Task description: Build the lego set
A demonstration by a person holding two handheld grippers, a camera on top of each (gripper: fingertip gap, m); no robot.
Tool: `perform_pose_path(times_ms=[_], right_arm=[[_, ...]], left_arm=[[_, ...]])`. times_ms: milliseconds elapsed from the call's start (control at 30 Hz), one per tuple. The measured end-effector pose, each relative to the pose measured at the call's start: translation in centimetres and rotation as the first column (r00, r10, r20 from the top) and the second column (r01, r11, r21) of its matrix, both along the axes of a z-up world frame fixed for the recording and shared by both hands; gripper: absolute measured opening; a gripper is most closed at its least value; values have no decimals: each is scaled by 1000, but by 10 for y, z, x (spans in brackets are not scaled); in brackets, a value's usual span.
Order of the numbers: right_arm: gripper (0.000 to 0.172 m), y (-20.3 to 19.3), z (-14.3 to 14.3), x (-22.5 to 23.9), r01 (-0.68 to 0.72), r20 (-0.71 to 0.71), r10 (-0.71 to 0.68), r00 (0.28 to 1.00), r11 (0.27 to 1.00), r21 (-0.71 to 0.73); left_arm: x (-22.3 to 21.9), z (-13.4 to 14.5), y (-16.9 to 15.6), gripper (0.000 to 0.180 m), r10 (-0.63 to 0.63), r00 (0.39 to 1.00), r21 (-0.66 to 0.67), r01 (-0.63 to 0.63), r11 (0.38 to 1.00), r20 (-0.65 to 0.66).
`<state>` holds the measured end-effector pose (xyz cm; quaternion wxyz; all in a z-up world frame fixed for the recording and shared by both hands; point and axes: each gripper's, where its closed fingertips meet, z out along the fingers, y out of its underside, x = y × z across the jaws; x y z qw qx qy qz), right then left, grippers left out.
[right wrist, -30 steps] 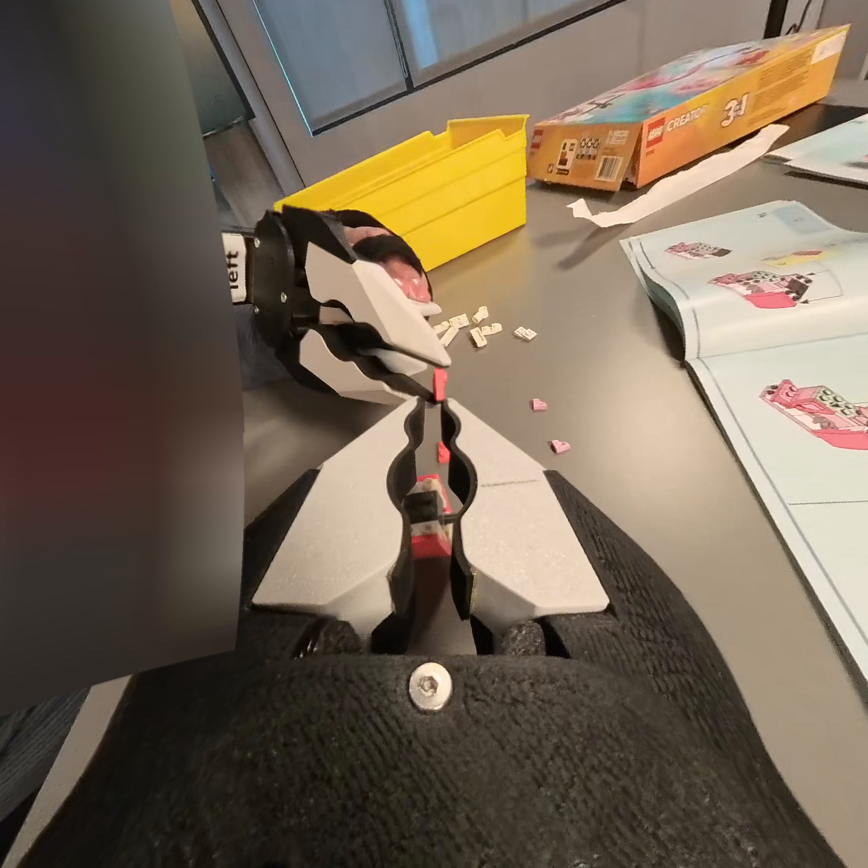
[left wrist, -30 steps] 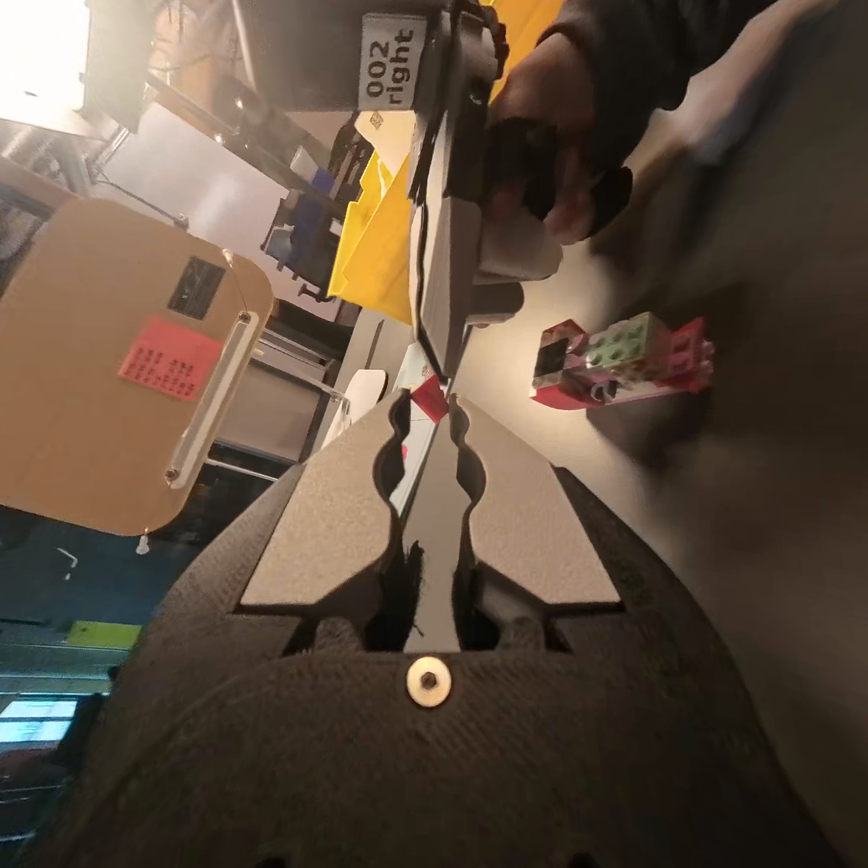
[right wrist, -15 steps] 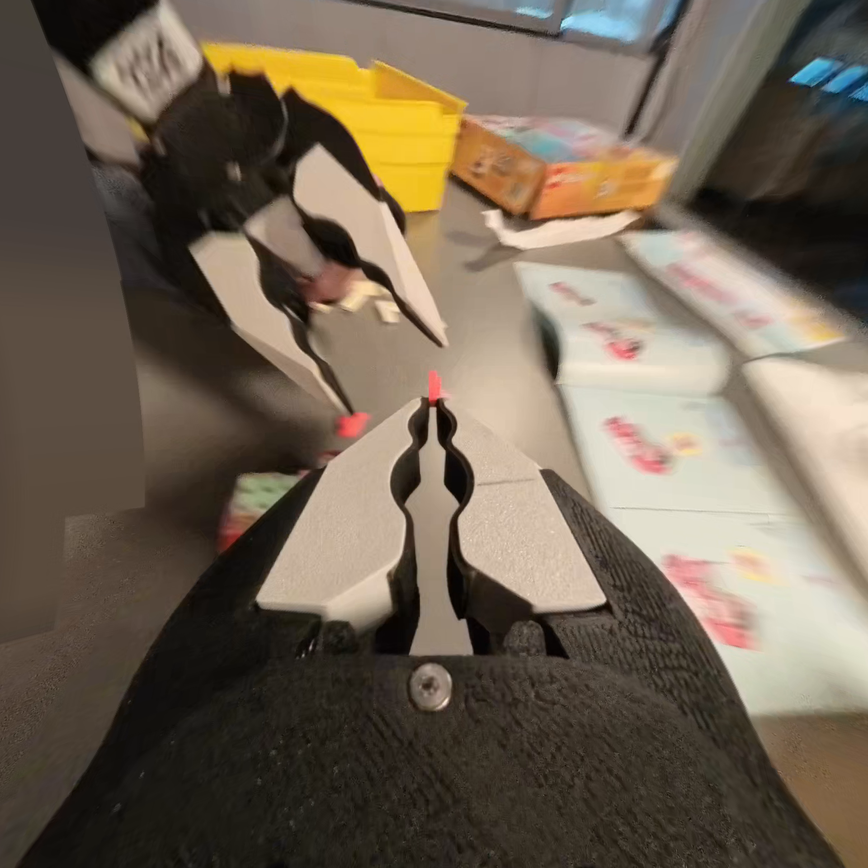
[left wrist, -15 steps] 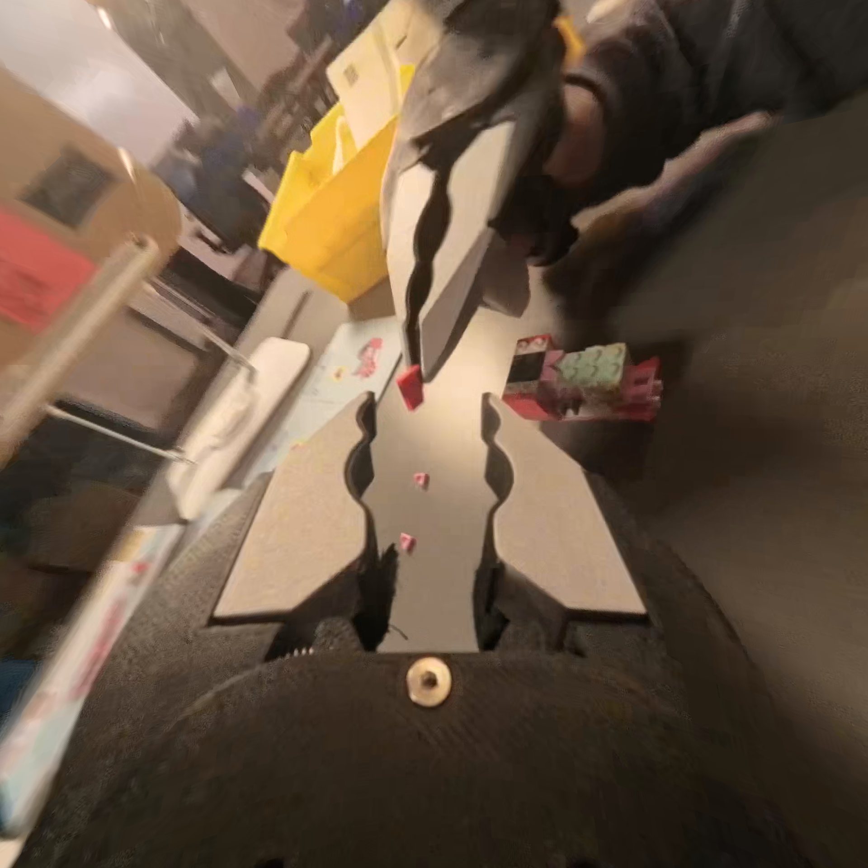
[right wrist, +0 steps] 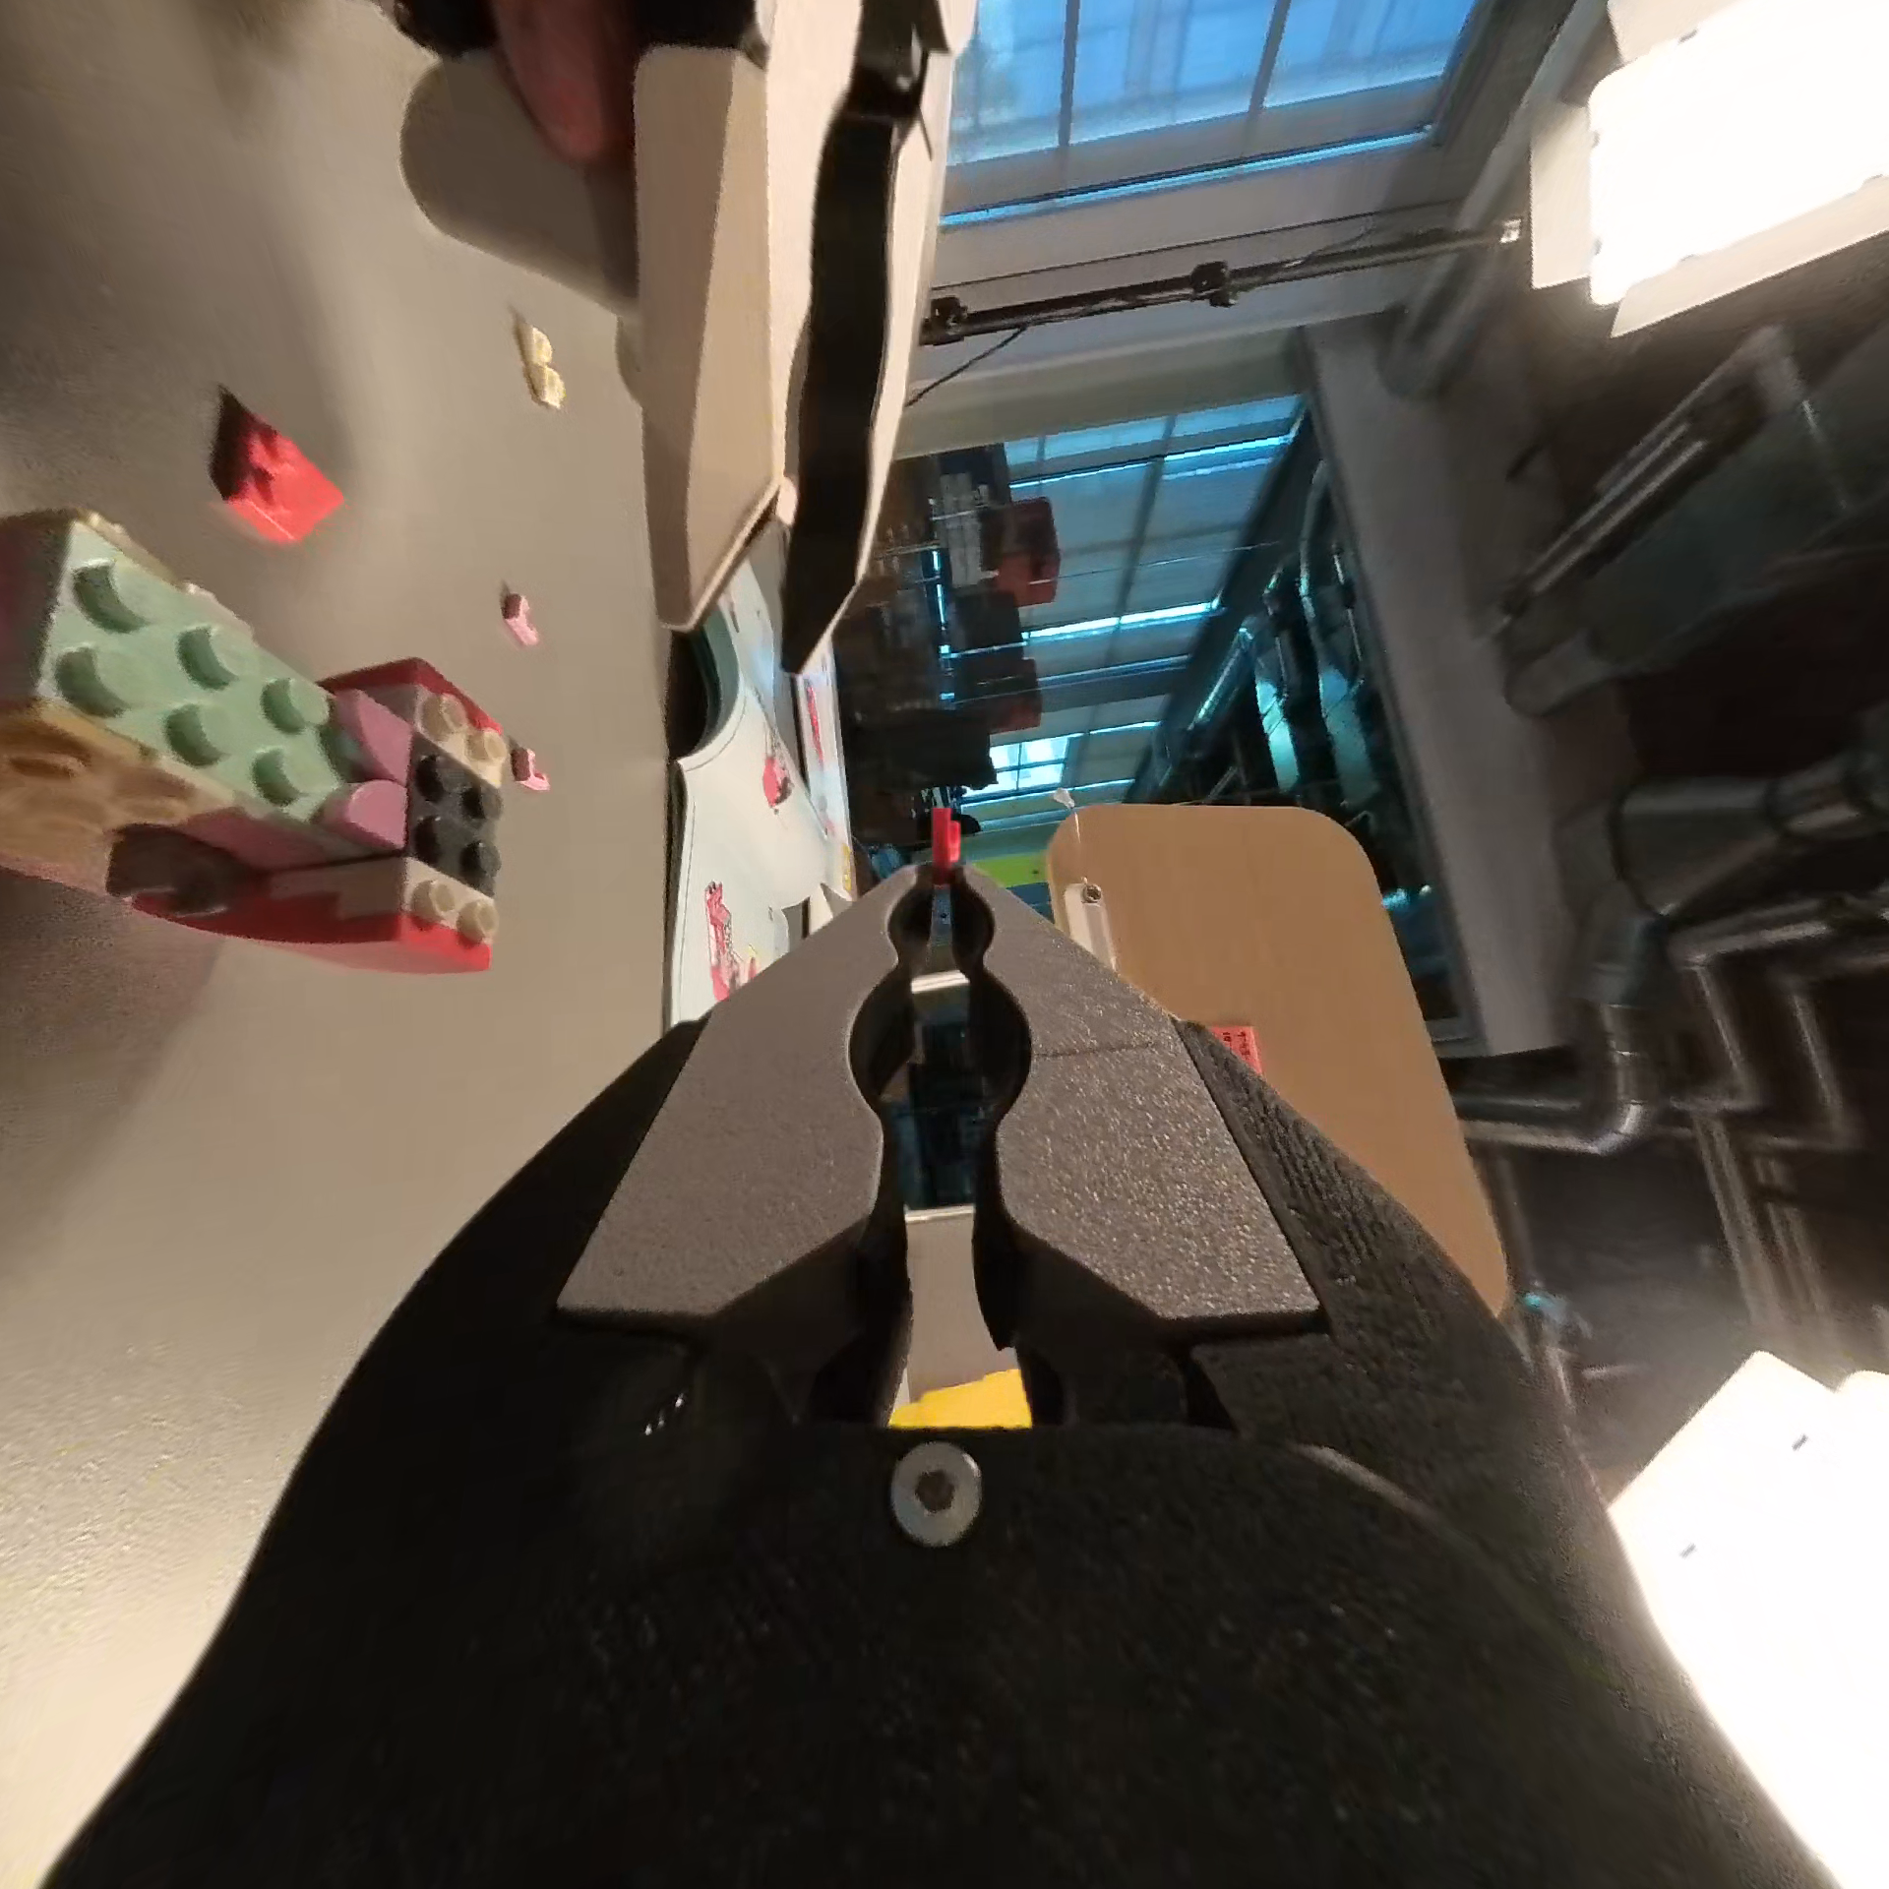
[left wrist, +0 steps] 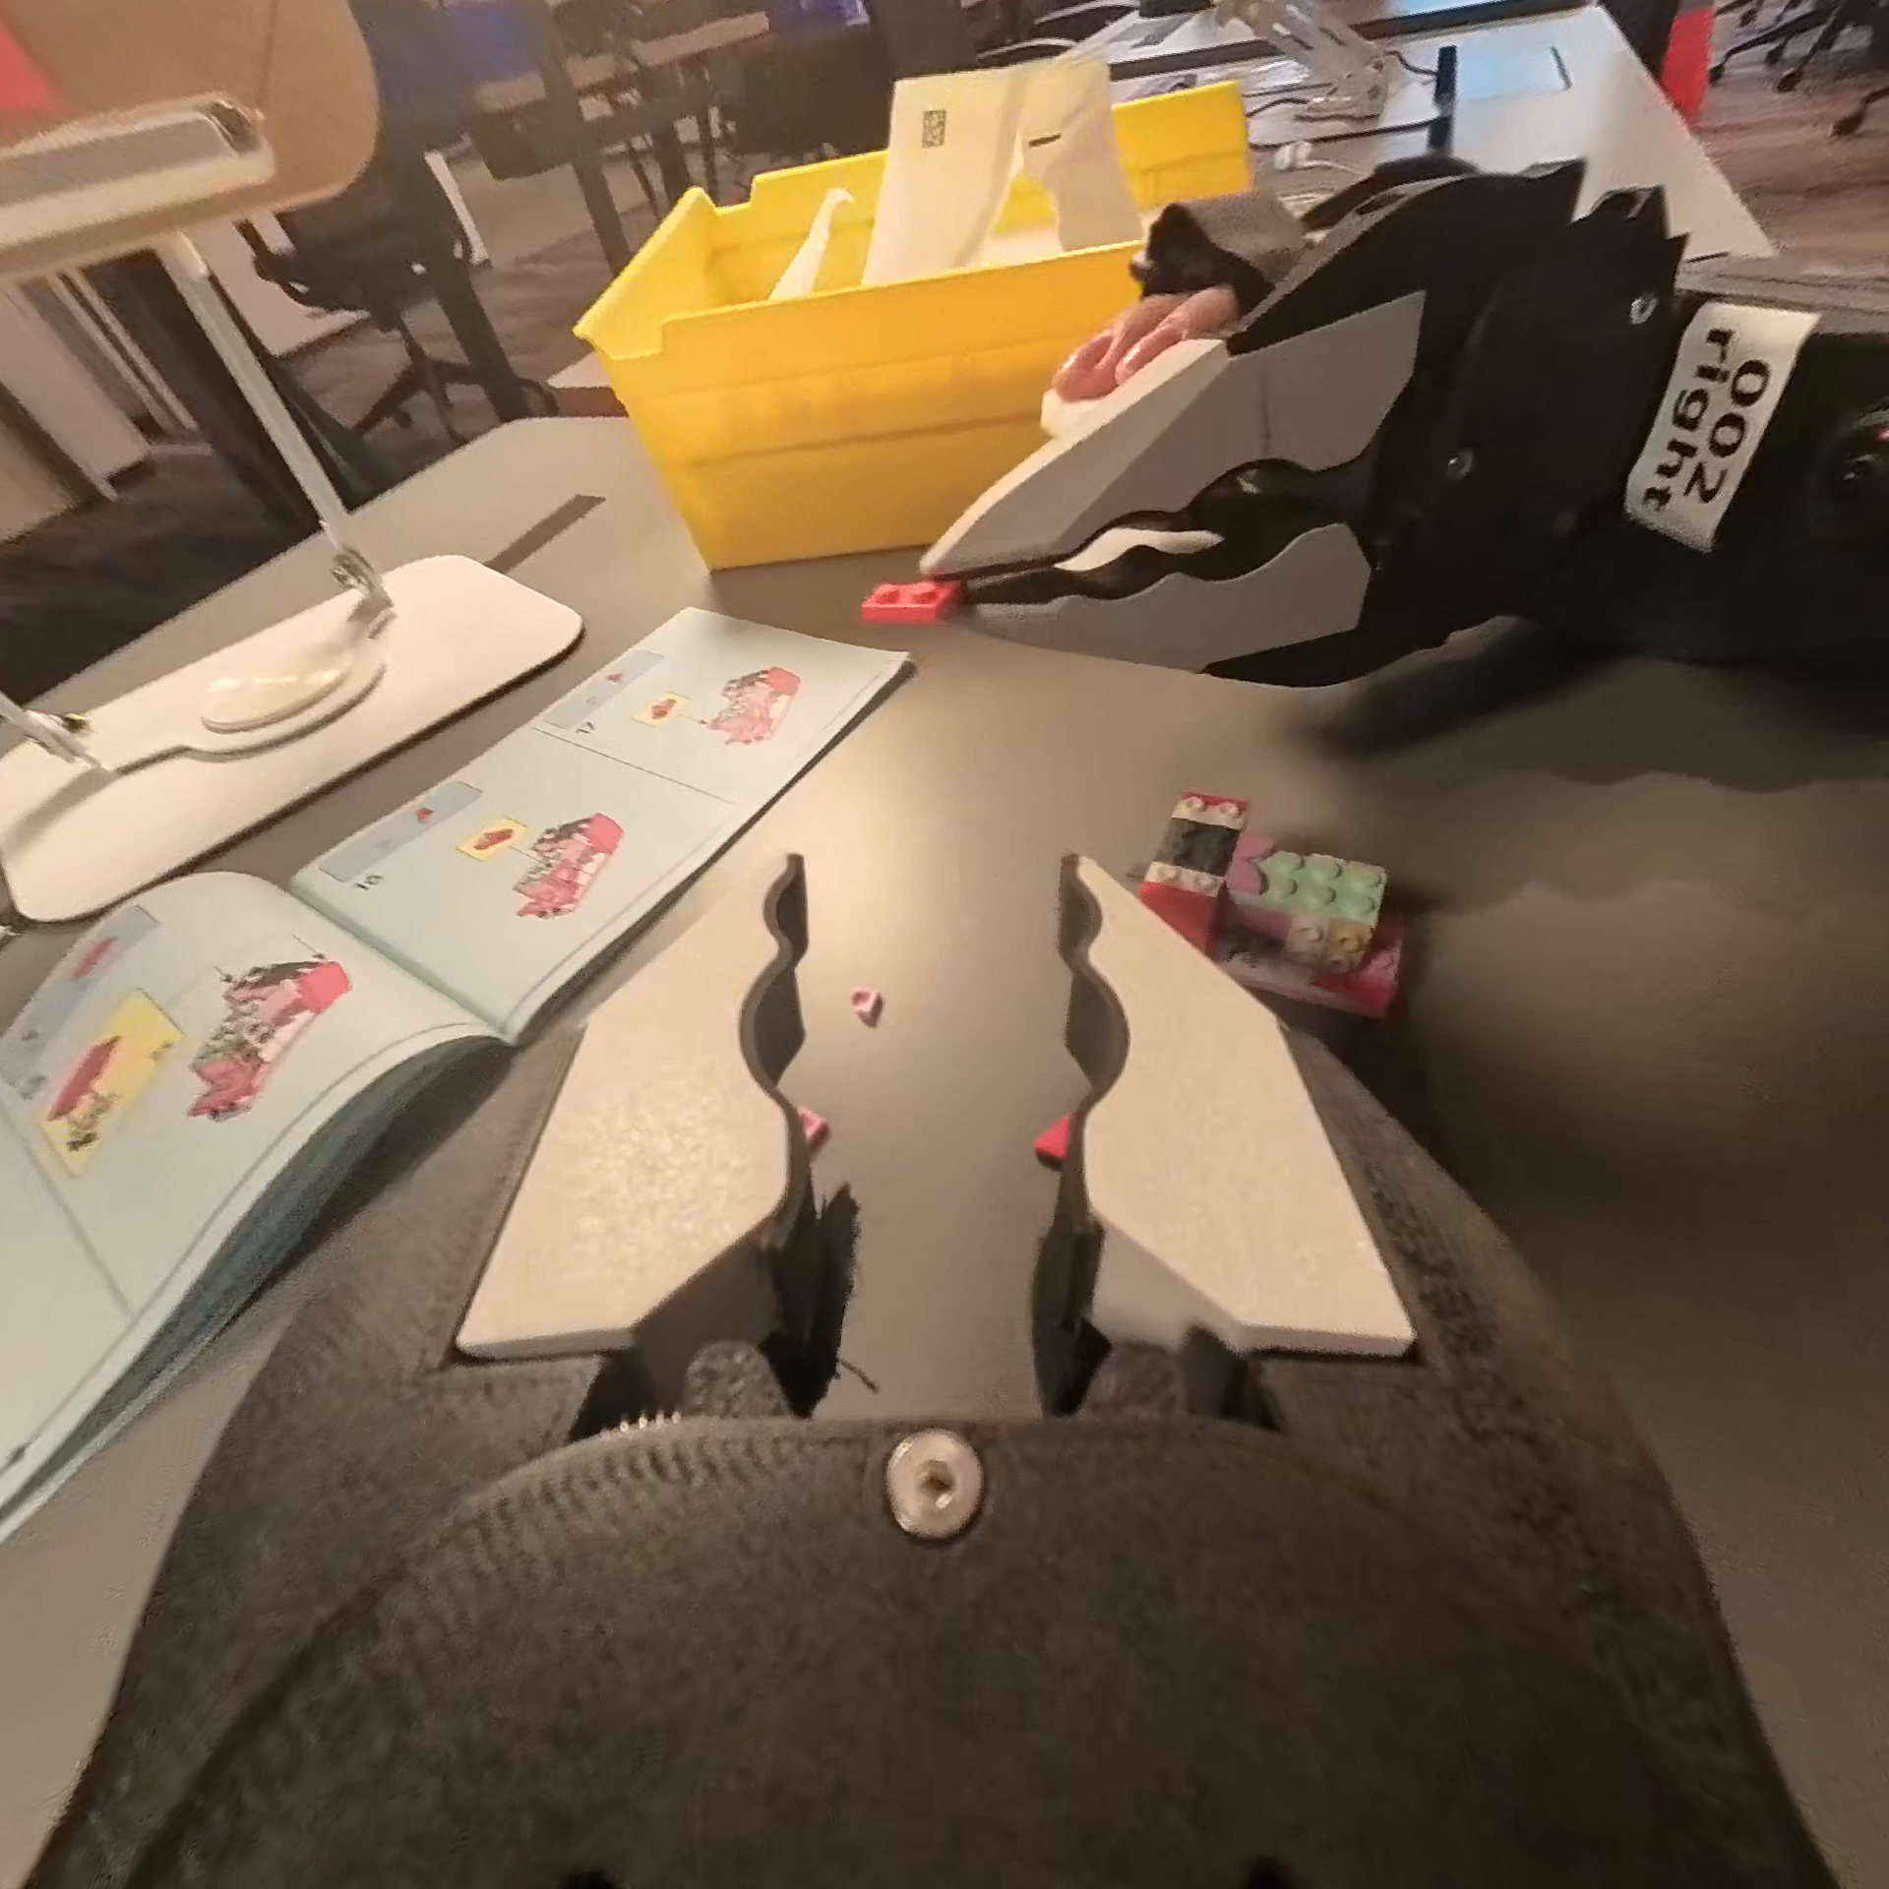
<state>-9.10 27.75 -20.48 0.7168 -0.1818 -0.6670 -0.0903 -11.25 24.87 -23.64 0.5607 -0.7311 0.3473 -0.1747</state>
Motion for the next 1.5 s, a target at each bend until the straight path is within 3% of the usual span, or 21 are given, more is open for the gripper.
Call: perform_pose_path(times_ms=[367, 800, 1067, 1500], right_arm=[[1, -25, -9, -9, -106, 34, 107, 994, 994, -18], [0, -38, -9, -11, -172, 24, 174, 984, 983, -70], [1, -37, -6, -10, -173, 1, 174, 985, 981, -91], [0, -36, -6, -11, -168, 0, 169, 986, 981, -96]], left_arm=[[17, 19, -12, 49, -104, 969, -41, 116, 992, 223], [22, 26, -18, 38, -155, 934, -54, 182, 982, 322], [18, 30, -19, 26, -162, 925, -37, 186, 982, 343], [21, 30, -19, 28, -165, 940, 5, 171, 985, 299]])
